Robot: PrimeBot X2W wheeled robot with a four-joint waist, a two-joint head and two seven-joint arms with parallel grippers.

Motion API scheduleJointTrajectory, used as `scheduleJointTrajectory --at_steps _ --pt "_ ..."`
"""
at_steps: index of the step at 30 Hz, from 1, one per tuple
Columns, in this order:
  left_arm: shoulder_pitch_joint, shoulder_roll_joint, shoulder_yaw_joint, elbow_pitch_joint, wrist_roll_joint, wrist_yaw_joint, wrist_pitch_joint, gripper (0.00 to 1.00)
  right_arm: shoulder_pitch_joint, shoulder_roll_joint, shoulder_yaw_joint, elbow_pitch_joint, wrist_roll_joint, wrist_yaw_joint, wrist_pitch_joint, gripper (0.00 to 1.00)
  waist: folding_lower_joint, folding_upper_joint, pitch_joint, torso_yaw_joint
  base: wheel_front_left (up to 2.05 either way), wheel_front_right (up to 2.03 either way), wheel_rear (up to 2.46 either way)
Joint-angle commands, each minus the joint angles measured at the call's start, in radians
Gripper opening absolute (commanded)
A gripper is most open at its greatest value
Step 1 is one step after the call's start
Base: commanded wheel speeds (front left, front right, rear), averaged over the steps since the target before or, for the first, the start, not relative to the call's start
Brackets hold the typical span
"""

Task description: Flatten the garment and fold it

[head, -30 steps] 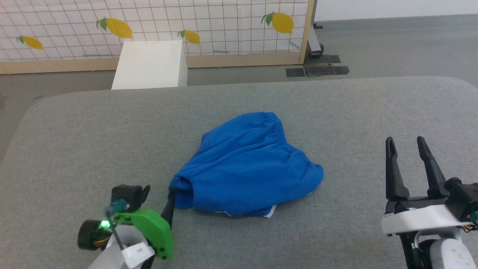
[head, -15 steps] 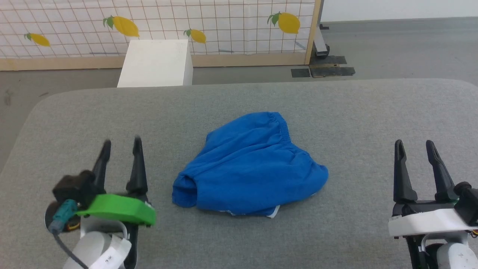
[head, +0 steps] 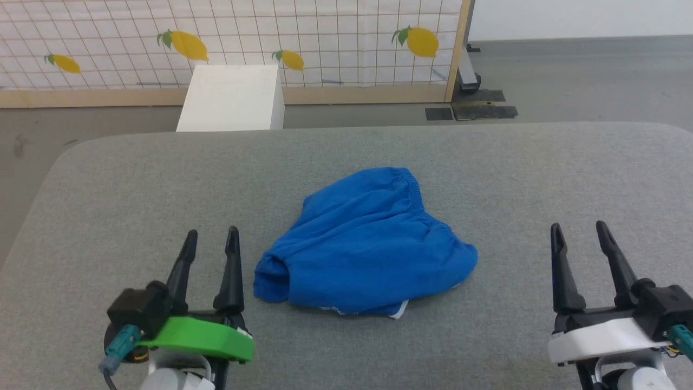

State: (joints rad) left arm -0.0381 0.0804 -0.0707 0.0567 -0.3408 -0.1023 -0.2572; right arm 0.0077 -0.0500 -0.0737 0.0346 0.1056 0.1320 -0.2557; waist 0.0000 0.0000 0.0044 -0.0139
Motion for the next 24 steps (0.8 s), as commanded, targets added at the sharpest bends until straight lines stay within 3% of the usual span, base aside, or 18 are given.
scheduleJointTrajectory --at_steps 1,24 --pt "0.018 -0.009 0.005 0.008 0.009 -0.01 -0.004 1.0 0.015 0.0 0.005 0.003 -0.011 -0.001 -0.006 1.0 0.0 0.0 -0.003 0.002 0.0 0.0 0.0" --pt "0.01 -0.03 0.017 0.048 0.037 -0.028 -0.004 1.0 0.006 0.0 0.019 0.009 -0.009 -0.001 -0.004 1.0 0.0 0.0 0.012 0.007 0.0 0.0 0.0"
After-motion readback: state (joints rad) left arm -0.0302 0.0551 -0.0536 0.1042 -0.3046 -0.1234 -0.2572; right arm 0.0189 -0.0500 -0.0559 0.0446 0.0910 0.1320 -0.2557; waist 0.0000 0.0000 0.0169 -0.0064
